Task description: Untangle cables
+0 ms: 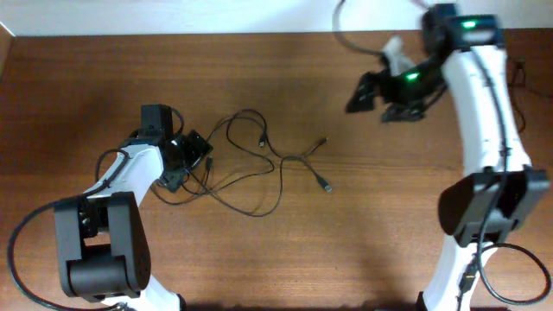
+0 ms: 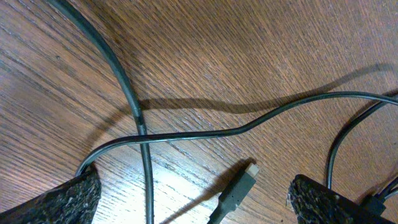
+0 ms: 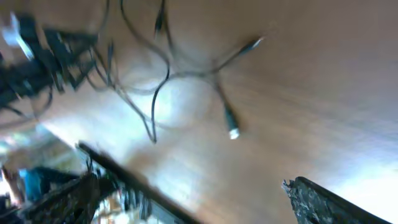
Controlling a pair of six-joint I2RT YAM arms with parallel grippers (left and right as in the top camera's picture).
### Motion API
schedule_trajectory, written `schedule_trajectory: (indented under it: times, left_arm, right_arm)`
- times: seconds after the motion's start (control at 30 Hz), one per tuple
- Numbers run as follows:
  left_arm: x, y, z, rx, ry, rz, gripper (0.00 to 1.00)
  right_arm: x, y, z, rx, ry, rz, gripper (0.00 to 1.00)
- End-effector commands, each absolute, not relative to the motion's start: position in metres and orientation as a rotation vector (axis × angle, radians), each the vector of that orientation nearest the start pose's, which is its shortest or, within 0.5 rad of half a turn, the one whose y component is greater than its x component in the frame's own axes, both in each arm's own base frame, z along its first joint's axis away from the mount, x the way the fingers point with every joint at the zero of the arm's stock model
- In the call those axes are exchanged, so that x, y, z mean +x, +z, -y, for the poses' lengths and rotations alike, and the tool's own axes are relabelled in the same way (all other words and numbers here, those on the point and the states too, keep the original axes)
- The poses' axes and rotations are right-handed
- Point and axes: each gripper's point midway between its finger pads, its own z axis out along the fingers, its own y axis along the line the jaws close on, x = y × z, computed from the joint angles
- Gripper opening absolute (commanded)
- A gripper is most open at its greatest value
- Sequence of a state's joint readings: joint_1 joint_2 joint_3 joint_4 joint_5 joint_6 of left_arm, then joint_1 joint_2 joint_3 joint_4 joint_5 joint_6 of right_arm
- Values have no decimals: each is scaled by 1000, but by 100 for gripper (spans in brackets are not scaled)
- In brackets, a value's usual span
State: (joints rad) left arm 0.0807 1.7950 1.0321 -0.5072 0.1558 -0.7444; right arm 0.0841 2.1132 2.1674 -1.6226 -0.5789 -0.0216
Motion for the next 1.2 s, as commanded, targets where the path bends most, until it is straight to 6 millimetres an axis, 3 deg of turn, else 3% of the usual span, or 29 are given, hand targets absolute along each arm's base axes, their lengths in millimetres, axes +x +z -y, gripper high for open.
schedule_trajectory:
  times: [0.0,0.1,0.13,0.2,0.27,0.33,0.37,0.47,0.57,0.7,0.73,0.77,0.8,0.83,0.87,0.93,1.0,1.17]
  left_arm:
    - [361,-1,-7,-1148,-317,-2691,99]
    - [361,-1,-7,-1148,-317,-2691,99]
    - [361,-1,-7,-1148,-317,-2691,99]
    - [366,1,-6,-1139,-340,-2672,99]
    - [367,4,7,-1083,-473,-2701,99]
    - [370,10,18,-841,-555,-2755,99]
    - [370,14,17,-740,-540,-2774,99]
    - [387,39,6,-714,-533,-2712,99]
    - [403,67,-4,-633,-493,-2640,99]
    - [407,76,-20,-634,-369,-2612,98]
    - [406,75,-21,-637,-361,-2615,84]
    - [406,75,-21,-638,-362,-2617,53]
    - [402,73,-20,-643,-361,-2634,28]
    - [398,71,-19,-650,-361,-2649,6]
    - [394,69,-18,-655,-360,-2669,0]
    - [390,66,-8,-631,-366,-2696,0]
    - [386,62,7,-585,-374,-2720,0]
    - [379,40,57,-386,-315,-2780,1]
  right_arm:
    - [367,151,-138,78,539,-3244,98]
    - [336,109,-178,122,493,-3359,98]
    - [321,95,-198,67,554,-3394,99]
    - [311,76,-231,-45,682,-3369,99]
    - [302,69,-253,-132,757,-3349,100]
    - [299,67,-268,-209,768,-3317,100]
    - [300,67,-276,-247,777,-3290,95]
    - [312,63,-294,-207,760,-3218,71]
    - [320,51,-292,-89,667,-3204,61]
    - [304,26,-283,-88,624,-3250,21]
    - [299,20,-279,-141,607,-3258,4]
    - [295,16,-275,-267,606,-3249,4]
    - [295,16,-272,-301,605,-3248,4]
    - [300,22,-266,-273,607,-3241,4]
    - [314,36,-256,-271,615,-3190,4]
    - [345,93,-233,-313,655,-3020,4]
    - [356,140,-218,-332,674,-2887,4]
    - [344,243,-190,-422,585,-2576,4]
